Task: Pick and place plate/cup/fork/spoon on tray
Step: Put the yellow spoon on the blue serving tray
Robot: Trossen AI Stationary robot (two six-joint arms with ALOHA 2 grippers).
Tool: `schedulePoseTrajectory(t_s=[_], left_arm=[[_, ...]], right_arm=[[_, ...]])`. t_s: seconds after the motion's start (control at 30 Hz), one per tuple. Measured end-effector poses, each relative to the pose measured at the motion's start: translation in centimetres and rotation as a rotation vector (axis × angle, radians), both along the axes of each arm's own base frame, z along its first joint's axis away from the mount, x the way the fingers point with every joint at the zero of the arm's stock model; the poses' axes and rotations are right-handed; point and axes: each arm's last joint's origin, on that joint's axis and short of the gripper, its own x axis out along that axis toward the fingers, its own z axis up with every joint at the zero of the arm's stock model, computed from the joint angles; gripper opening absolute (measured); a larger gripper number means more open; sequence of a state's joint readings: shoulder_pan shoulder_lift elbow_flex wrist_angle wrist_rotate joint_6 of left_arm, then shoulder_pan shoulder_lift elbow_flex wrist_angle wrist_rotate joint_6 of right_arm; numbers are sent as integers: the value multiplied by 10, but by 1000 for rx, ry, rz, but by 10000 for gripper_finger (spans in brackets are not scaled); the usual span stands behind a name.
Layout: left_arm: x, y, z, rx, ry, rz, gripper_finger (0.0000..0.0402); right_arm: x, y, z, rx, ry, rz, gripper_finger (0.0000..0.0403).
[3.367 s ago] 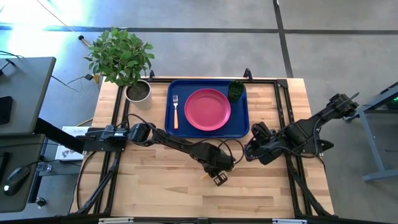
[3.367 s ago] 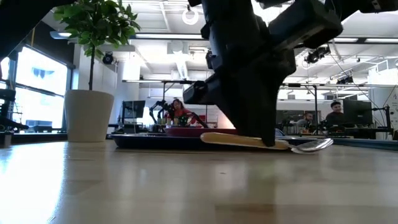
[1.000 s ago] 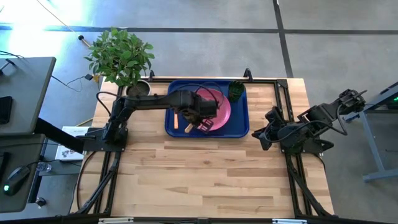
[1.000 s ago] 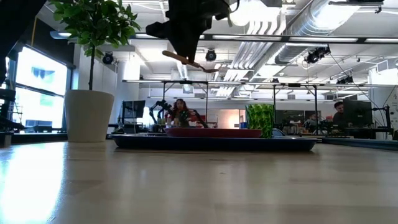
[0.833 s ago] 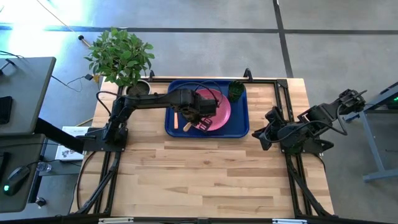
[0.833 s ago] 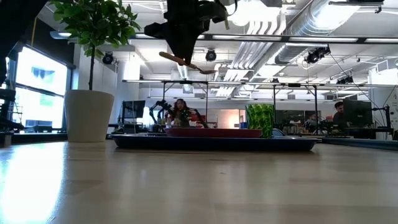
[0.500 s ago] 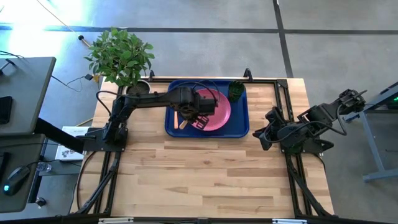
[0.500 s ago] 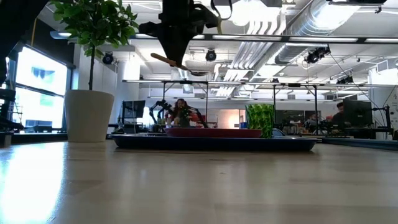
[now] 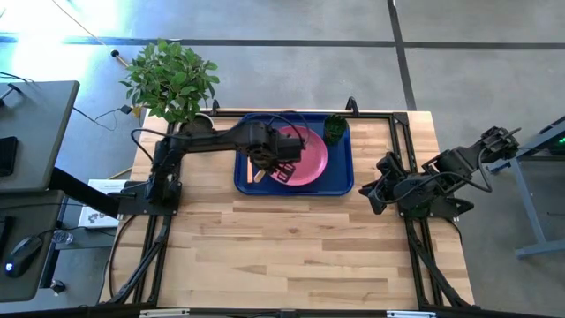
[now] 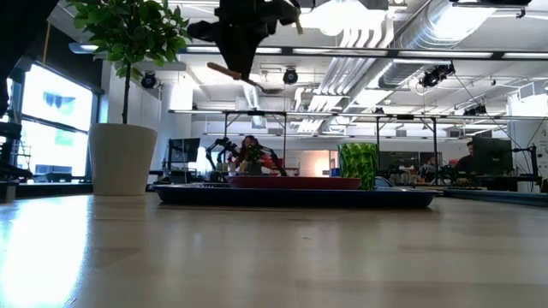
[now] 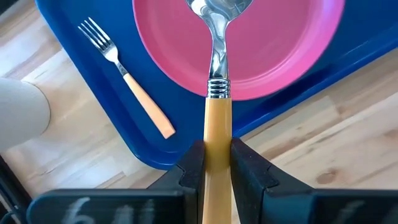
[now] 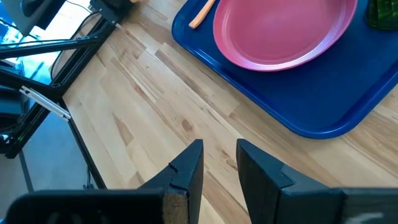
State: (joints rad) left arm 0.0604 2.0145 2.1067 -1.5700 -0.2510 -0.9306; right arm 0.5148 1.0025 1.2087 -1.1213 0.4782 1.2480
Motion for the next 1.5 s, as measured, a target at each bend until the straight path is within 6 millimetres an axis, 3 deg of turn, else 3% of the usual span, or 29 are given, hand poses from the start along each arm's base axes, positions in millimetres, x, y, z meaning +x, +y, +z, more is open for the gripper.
schedulePoseTrajectory(t_s=[0.1,0.23,0.33,0.5,0.7,1.1,1.5], left_arm=[[-8,-5,12,18,-36,3,41],[-31,-13,13,19,-22,44,41],[-56,-20,6,8,-29,101,41],[-90,-29,-5,-23,-226,201,41],[-115,-26,-29,-27,-367,363,43],[-117,3,-76,-21,-438,556,46],[-107,41,-104,-13,-347,487,47]], right_arm=[[0,0,0,-1,0,-1,87],[0,-1,0,-11,-10,-16,87],[0,-1,1,-11,-15,-21,87],[1,0,1,13,-22,-45,87],[1,0,1,44,-39,-70,87],[6,-11,1,84,-55,-189,87],[10,-25,1,84,-57,-279,87]])
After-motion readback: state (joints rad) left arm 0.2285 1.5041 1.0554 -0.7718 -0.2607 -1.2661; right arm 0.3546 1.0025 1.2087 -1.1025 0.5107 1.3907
